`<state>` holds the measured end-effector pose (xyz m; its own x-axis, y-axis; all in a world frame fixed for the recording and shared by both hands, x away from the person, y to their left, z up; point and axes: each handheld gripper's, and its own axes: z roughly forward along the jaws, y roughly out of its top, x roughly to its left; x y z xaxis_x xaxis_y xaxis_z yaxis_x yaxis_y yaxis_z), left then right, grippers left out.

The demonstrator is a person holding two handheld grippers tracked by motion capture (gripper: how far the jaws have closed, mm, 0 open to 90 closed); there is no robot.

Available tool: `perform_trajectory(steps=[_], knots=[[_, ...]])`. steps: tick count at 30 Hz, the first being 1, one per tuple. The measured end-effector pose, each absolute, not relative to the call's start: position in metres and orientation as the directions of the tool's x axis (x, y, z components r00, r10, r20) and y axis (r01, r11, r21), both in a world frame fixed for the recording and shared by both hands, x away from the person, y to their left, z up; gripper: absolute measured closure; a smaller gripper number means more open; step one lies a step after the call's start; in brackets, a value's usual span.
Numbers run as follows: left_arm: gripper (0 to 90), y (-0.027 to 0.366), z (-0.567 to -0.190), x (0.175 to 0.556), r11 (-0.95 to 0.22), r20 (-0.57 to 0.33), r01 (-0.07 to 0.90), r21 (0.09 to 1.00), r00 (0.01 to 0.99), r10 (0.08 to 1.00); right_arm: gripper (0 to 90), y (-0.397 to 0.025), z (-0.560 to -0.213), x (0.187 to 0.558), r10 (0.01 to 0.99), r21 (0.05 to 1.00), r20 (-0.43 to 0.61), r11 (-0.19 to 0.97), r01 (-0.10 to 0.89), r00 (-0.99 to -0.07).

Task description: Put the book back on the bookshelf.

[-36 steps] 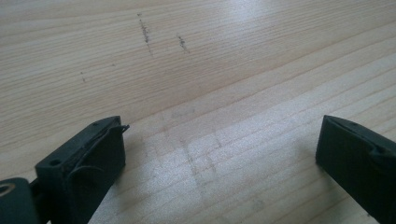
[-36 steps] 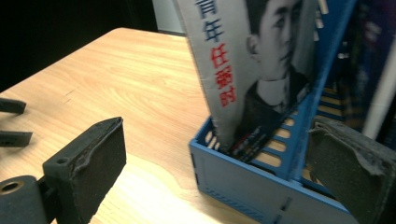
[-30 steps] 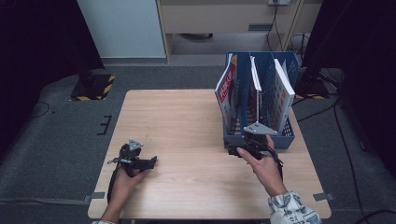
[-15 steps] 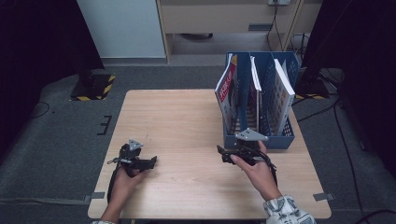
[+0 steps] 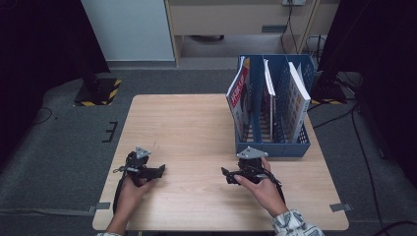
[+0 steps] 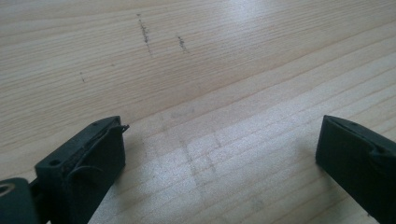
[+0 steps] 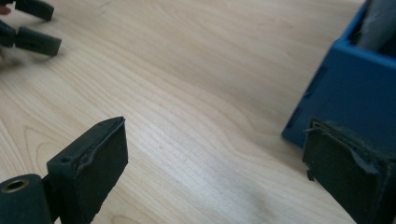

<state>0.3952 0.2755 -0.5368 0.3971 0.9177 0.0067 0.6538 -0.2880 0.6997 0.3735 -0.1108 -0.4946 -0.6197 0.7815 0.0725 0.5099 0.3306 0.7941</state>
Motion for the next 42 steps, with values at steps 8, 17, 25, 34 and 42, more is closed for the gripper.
perform_trajectory(steps=[8,17,25,34,42], knots=[[0.6,0.275,-0.537,0.395,-0.288,0.007,0.654,0.700,0.397,0.918,8.2,-0.094,-0.517,0.380,0.770,0.760,0.059,0.377,0.528,-0.635],[0.5,0.275,-0.537,0.395,-0.289,0.007,0.653,0.700,0.398,0.917,8.4,-0.088,-0.529,0.388,0.791,0.730,0.039,0.395,0.557,-0.611],[0.5,0.275,-0.537,0.395,-0.290,0.007,0.653,0.700,0.399,0.917,7.9,-0.089,-0.534,0.391,0.809,0.700,0.037,0.398,0.593,-0.586],[0.5,0.275,-0.537,0.395,-0.290,0.007,0.653,0.700,0.399,0.917,5.0,-0.085,-0.539,0.390,0.826,0.712,0.010,0.390,0.584,-0.563],[0.4,0.275,-0.537,0.395,-0.290,0.006,0.653,0.699,0.401,0.916,4.5,-0.085,-0.539,0.389,0.827,0.711,0.010,0.389,0.586,-0.561]])
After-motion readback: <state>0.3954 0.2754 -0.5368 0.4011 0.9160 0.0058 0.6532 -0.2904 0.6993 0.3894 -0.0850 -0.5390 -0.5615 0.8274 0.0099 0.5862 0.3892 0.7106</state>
